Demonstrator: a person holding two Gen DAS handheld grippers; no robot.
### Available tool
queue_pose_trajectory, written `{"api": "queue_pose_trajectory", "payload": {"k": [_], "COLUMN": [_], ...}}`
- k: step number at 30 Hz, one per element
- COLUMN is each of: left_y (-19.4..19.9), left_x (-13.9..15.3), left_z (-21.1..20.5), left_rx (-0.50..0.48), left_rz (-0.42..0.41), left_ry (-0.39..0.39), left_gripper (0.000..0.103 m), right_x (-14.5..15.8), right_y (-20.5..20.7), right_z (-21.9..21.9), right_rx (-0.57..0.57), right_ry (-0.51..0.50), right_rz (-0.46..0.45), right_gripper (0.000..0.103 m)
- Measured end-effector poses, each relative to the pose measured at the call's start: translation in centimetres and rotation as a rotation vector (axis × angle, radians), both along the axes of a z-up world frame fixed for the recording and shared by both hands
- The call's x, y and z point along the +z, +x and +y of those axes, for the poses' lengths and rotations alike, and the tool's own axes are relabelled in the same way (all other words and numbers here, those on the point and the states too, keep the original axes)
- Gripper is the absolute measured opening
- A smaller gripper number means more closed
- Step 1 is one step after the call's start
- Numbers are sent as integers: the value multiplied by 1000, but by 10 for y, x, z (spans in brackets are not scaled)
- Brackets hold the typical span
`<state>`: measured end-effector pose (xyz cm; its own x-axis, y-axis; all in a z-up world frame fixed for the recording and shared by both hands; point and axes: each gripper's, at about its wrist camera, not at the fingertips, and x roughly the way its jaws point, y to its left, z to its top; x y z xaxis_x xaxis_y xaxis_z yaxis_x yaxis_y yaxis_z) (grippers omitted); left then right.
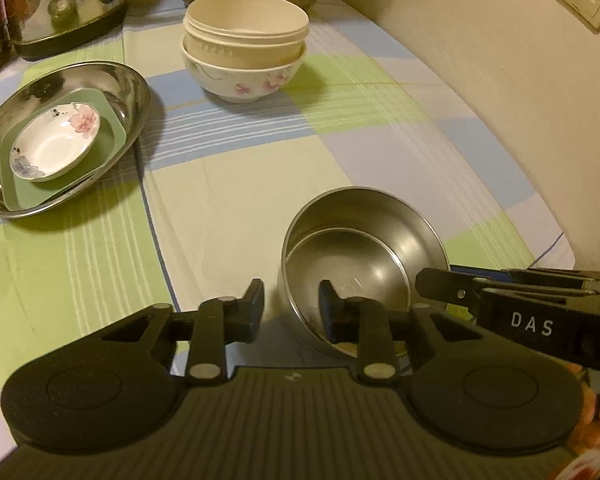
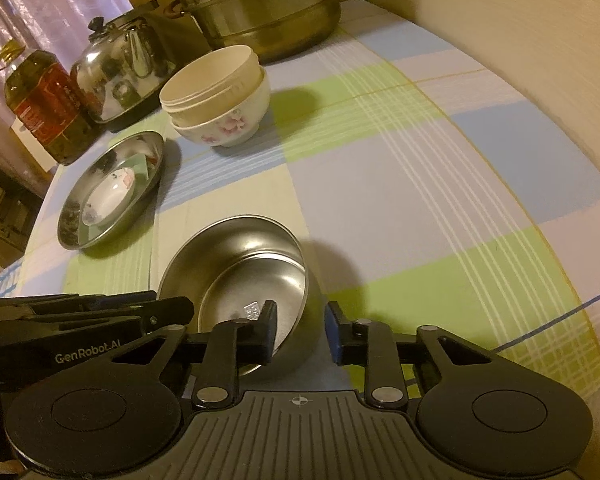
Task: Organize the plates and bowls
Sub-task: 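Close both grippers on the steel bowl's rim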
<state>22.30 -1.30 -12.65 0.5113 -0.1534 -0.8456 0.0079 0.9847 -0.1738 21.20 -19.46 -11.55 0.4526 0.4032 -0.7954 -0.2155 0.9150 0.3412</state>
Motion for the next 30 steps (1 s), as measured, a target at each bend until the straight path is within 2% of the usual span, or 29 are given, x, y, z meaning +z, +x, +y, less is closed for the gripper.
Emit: {"api": "queue_pose_trajectory", "payload": {"k": [5,9,30], "left_y": [2,2,-2], "left_x": [-2,-2,30], "left_z": [-1,-3,10], "left_rx": [-14,-34,-5], "left_rz": [1,-2,-83], "left_ry": [-2,4,-12], "left_gripper": [15,14,14], "right_x": [-1,-1,33], "right_y": [0,0,7], "right_z": [0,1,9], "right_rx": [0,-2,24], "right_ry": [5,0,27], "right_rz": [3,2,-43], "right_gripper": [18,13,13]}}
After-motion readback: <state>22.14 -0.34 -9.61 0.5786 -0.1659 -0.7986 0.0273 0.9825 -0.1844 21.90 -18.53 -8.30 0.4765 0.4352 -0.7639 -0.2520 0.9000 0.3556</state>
